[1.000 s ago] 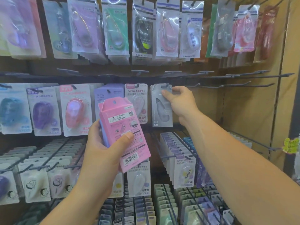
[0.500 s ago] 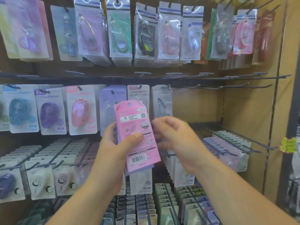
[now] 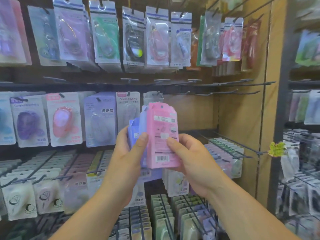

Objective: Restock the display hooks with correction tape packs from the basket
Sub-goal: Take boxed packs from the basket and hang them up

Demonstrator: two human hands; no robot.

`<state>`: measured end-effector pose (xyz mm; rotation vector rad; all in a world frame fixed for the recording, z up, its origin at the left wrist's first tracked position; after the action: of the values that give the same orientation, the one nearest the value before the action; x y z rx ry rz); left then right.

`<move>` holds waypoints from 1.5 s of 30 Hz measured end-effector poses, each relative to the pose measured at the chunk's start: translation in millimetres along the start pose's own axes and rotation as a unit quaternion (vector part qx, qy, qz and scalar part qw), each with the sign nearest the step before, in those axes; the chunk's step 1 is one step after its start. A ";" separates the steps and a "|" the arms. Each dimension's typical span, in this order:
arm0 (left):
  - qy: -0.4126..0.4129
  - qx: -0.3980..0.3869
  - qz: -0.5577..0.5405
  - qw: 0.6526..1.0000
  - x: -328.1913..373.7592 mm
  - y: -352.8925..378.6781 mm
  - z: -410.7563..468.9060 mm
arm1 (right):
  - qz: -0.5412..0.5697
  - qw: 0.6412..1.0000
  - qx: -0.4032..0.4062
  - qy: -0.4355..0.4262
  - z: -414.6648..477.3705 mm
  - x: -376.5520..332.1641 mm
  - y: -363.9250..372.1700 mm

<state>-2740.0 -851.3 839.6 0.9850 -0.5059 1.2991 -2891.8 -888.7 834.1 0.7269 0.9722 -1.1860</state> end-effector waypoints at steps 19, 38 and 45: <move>-0.017 0.002 0.024 1.000 -12.2 13.5 -5.0 | 0.061 0.994 -0.072 0.049 -10.4 10.5 -19.0; 0.049 0.062 0.076 0.994 3.3 19.6 -4.1 | 0.011 0.997 0.075 -0.024 -6.2 4.6 -18.4; 0.041 0.011 0.058 0.997 -10.4 20.6 6.3 | 0.147 0.987 0.017 0.055 6.1 29.0 -27.1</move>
<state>-2760.8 -863.1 841.1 0.9275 -0.4921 1.4468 -2914.3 -912.8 811.1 0.9358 0.9009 -0.9130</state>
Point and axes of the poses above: each hand's wrist, its own z-axis towards the middle knuckle, its own y-axis out of the palm, x = y × z, the point moved 10 cm from there along z, towards the middle knuckle, and after that the axes turned 9 degrees about -z, right-handed, at the moved point
